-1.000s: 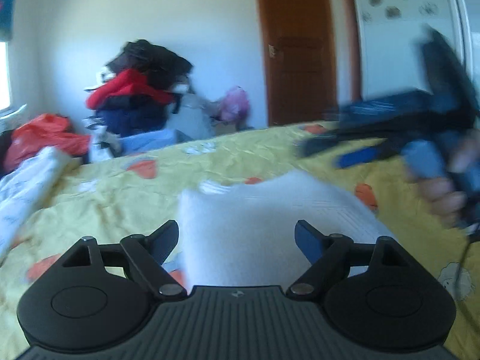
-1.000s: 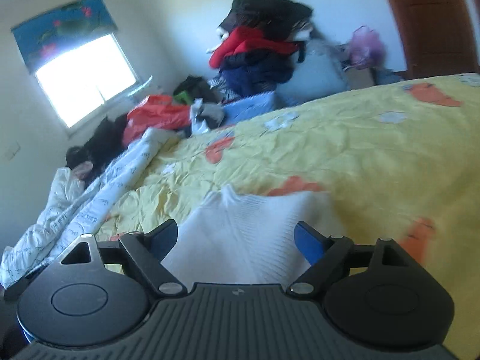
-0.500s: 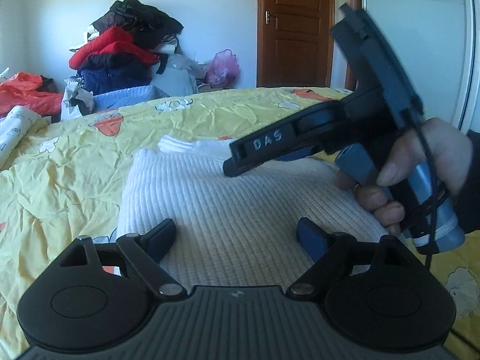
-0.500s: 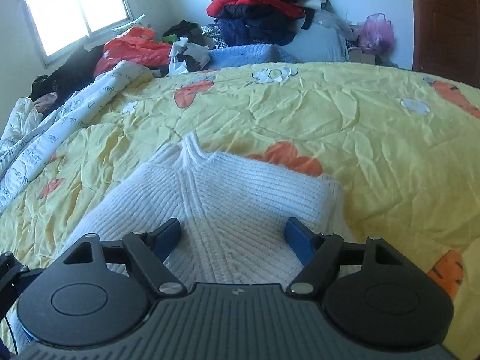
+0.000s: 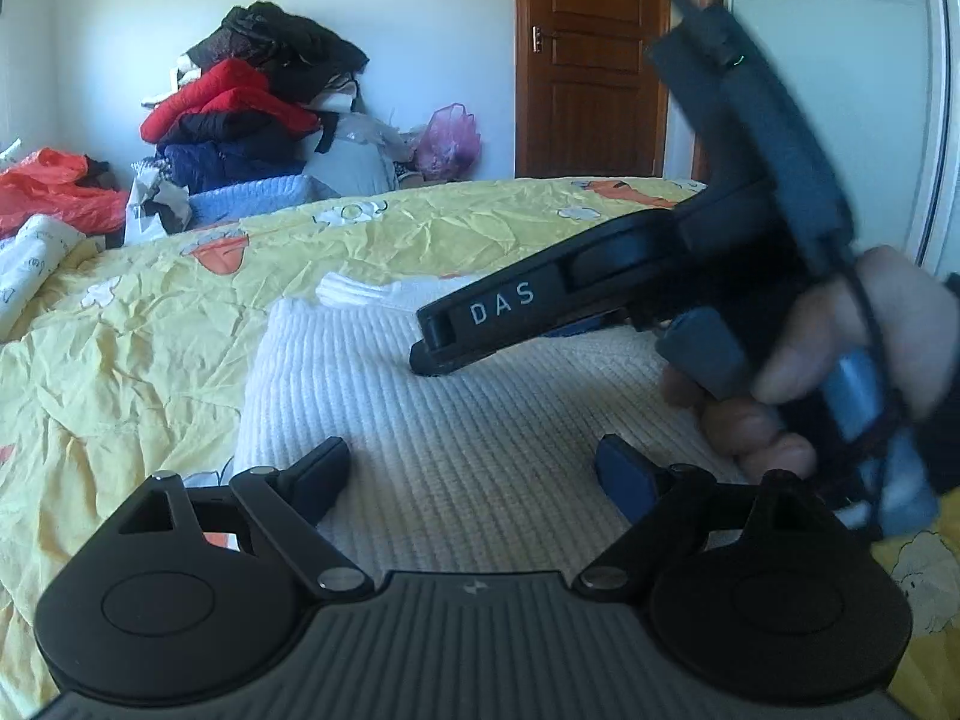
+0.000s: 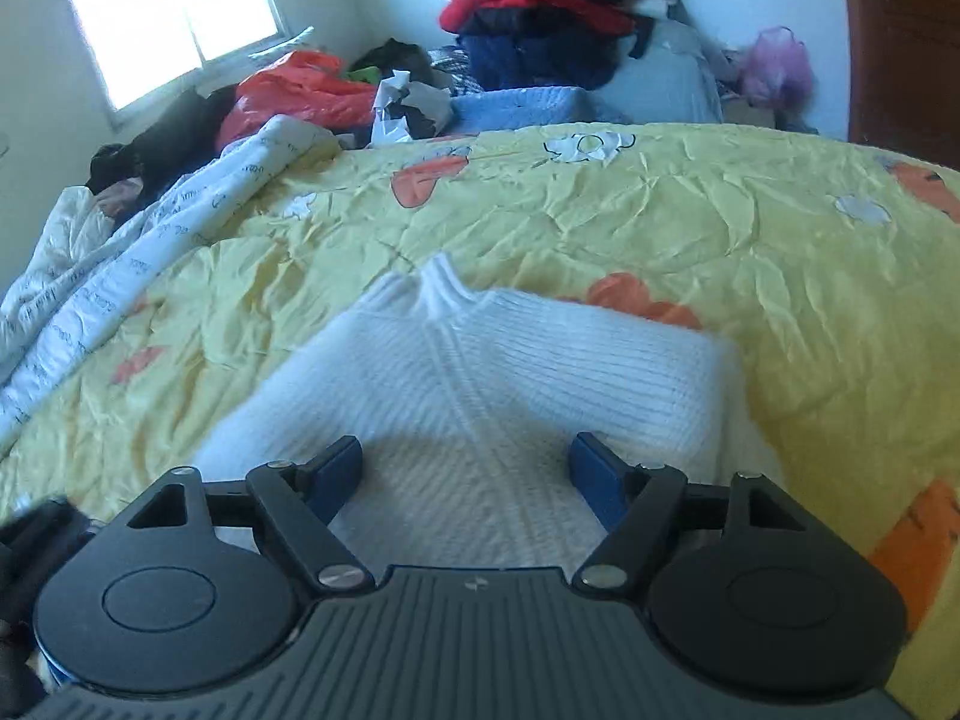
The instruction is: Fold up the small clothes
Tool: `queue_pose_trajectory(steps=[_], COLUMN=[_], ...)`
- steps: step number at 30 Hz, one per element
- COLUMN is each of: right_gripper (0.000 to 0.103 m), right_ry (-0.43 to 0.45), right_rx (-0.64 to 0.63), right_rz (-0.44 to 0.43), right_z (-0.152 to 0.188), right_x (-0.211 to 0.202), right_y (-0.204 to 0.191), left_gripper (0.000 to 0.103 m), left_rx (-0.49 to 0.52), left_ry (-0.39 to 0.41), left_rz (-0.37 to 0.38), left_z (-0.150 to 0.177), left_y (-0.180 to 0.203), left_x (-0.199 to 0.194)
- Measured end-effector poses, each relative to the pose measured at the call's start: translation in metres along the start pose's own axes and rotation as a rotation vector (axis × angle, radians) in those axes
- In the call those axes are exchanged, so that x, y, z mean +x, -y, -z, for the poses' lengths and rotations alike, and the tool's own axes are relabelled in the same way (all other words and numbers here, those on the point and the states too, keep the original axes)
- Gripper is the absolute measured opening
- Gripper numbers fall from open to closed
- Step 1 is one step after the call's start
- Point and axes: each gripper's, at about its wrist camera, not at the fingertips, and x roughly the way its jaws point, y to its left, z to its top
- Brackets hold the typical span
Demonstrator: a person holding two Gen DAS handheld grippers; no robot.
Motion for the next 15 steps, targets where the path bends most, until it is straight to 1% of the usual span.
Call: queue_pose_trajectory(steps=[1,2,4,6,8,9,10,11,12,13,14,15], right_gripper=[0.074,0.073,0.074,0.073,0.074,0.073,0.073,0.072,0.063,0.058,0.05,0.045], right_ry=[-0.005,-0.014,-0.03,-0.006,0.052,0.089,0.121,0.145,0.15,0.138,0.115,0.089], right_rx=[0.033,0.036,0.008,-0.007,0.047,0.091,0.123,0.154,0.18,0.201,0.219,0.235], right_rz=[-0.01,-0.006,0.019,0.026,0.033,0.014,-0.024,-0.065,-0.096,-0.122,-0.15,-0.167], right_z=[-0.004,-0.007,-0.01,-0.007,-0.002,0.004,0.01,0.018,0.028,0.037,0.046,0.054], right_x=[0.003,0.006,0.011,0.001,-0.028,-0.048,-0.067,-0.088,-0.105,-0.118,-0.127,-0.132], right_y=[0.008,0.011,0.006,-0.001,0.002,0.006,0.013,0.02,0.026,0.032,0.037,0.041], left_gripper=[0.089,0.089,0.09,0.09,0.09,0.091,0.091,0.091,0.091,0.091,0.091,0.09], left_rx=[0.005,0.014,0.023,0.012,0.006,0.018,0.042,0.065,0.081,0.085,0.082,0.077], left_ry=[0.007,0.015,0.037,0.076,0.171,0.235,0.273,0.275,0.254,0.218,0.191,0.165], left_rz=[-0.006,-0.013,-0.026,-0.027,-0.05,-0.065,-0.077,-0.086,-0.089,-0.093,-0.094,-0.094], left_z=[0.0,0.0,0.0,0.001,0.01,0.019,0.03,0.039,0.049,0.059,0.067,0.075], left_y=[0.001,0.004,0.006,0.002,-0.005,-0.009,-0.012,-0.016,-0.02,-0.025,-0.028,-0.032], left_x=[0.001,0.002,0.001,-0.013,-0.045,-0.065,-0.082,-0.093,-0.1,-0.106,-0.109,-0.11])
